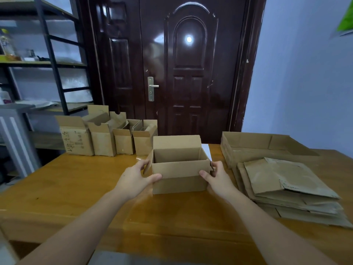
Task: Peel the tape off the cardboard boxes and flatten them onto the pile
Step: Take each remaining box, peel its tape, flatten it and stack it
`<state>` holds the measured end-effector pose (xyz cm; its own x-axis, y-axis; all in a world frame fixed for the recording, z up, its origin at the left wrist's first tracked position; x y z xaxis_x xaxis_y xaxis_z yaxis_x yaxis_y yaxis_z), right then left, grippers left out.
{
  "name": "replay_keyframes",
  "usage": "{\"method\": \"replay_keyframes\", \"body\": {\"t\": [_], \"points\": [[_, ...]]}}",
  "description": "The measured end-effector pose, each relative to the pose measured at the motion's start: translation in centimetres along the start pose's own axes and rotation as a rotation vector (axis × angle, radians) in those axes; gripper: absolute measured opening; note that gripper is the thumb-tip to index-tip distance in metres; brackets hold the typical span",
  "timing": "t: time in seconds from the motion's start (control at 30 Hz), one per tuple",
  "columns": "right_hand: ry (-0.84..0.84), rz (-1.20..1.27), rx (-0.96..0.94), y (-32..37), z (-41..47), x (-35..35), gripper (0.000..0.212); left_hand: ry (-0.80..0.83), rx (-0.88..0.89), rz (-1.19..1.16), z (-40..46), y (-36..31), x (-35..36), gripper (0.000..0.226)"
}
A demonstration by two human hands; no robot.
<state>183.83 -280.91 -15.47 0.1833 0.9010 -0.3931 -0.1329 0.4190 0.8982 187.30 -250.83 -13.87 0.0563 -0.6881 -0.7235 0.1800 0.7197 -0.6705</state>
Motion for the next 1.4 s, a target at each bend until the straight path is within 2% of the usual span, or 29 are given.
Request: {"method": "replay_keyframes", "body": {"t": [0.1, 0.17, 0.27, 0.3, 0.4, 0.47, 0.57, 0.67, 0.77, 0.87, 0.93, 1.03, 1.1, 1.13, 1.2, 1.3, 1.4], "points": [[0.046, 0.000, 0.001, 0.4, -0.2, -0.1, 0.070, 0.168, 0.008, -0.092, -1.0, 1.2, 0.9, 0.121], [0.109, 0.021, 0.001, 1.1, -0.2, -0.2, 0.082, 0.195, -0.014, -0.189, -1.4, 1.7, 1.6, 0.117], [0.213, 0.019, -0.051, 3.1, -0.3, -0.5, 0.096, 0.047, -0.098, -0.412, -1.0, 1.3, 0.9, 0.083], [0.226, 0.016, -0.060, 3.7, -0.1, -0.8, 0.106, -0.002, -0.123, -0.453, -0.7, 1.0, 0.3, 0.077], [0.196, -0.101, -0.139, 4.7, 0.5, -1.8, 0.142, -0.092, -0.126, -0.452, 0.4, -0.1, -1.8, 0.077], [0.201, -0.227, -0.235, 5.4, 0.7, -2.1, 0.147, -0.152, -0.127, -0.441, 0.8, -1.1, -3.0, 0.084], [0.101, -0.293, -0.352, 6.7, 0.3, -2.5, 0.125, -0.213, -0.078, -0.435, 0.7, -3.1, -4.5, 0.075], [-0.044, -0.119, -0.342, 6.6, 0.5, -3.3, 0.090, -0.179, 0.040, -0.394, 0.2, -4.6, -5.4, 0.064], [-0.148, 0.042, -0.264, 6.9, 0.8, -3.5, 0.060, -0.053, 0.143, -0.296, -0.3, -5.1, -5.3, 0.084], [-0.231, -0.002, -0.238, 8.1, 0.7, -3.7, 0.039, 0.067, 0.167, -0.251, -0.5, -5.3, -4.9, 0.101], [-0.157, 0.005, -0.220, 8.2, 0.9, -3.5, 0.041, 0.089, 0.175, -0.241, -0.2, -5.1, -4.5, 0.101], [0.037, 0.058, -0.195, 7.2, 1.1, -2.8, 0.071, -0.017, 0.166, -0.163, 0.0, -4.5, -4.3, 0.095], [0.086, 0.025, -0.196, 7.0, 1.4, -2.4, 0.090, -0.025, 0.136, -0.220, -0.1, -4.3, -4.0, 0.104], [0.078, -0.005, -0.190, 6.9, 1.4, -2.2, 0.092, -0.005, 0.120, -0.242, -0.3, -4.2, -3.9, 0.109], [0.061, -0.059, -0.151, 6.7, 1.6, -1.9, 0.082, 0.024, 0.121, -0.174, -0.5, -4.0, -3.4, 0.106], [0.069, -0.127, -0.040, 5.0, 1.8, -1.3, 0.071, 0.081, 0.108, 0.080, -1.0, -3.5, -2.3, 0.091], [0.096, -0.076, 0.088, 2.9, 1.3, -0.5, 0.065, 0.119, 0.064, 0.196, -1.4, -2.7, -0.9, 0.095]]}}
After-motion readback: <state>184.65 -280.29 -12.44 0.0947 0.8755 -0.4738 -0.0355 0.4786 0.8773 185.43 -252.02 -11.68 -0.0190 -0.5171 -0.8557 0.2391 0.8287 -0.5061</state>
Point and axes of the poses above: each hand's wrist, its own z-axis towards the middle knuckle, its own x-axis out of the palm, y = z × x, the point moved 4 cm from there along z, towards the middle knuckle, and after that the axes turned 6 degrees about -x, right-handed, at the moved point
